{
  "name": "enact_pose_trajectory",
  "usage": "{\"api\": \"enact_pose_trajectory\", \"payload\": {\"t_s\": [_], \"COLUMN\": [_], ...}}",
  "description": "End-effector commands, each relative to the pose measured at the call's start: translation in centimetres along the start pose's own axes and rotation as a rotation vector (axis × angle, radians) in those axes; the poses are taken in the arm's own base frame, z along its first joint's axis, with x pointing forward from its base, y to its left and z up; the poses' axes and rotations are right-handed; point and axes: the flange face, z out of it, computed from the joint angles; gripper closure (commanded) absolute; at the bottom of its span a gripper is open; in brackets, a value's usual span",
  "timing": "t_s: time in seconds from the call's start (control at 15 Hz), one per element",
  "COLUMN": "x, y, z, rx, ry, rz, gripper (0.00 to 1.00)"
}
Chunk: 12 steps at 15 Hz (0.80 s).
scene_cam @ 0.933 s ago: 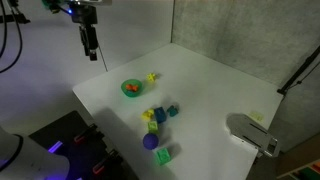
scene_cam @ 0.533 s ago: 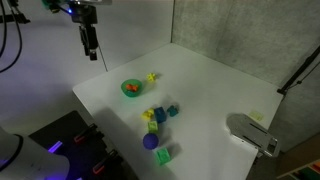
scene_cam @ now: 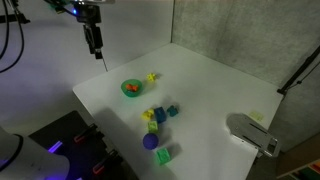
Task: Put the blue block in the bowl
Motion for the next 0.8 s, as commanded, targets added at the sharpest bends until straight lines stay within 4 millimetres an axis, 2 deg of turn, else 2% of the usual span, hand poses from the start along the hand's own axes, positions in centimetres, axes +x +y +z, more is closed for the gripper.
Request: {"api": "enact_pose_trajectory", "payload": {"t_s": [0.0,0.4,0.73], "x": [2.6,7.0,10.9], "y": [-0.3,-0.7,-0.3], "z": [-0.7,0.0,1.6], "rx": [0.029,0.093,0.147], "ry": [0.025,0.070,0.125], "rz": [0.036,0.081,0.152], "gripper": [0.00,0.00,0.00]}}
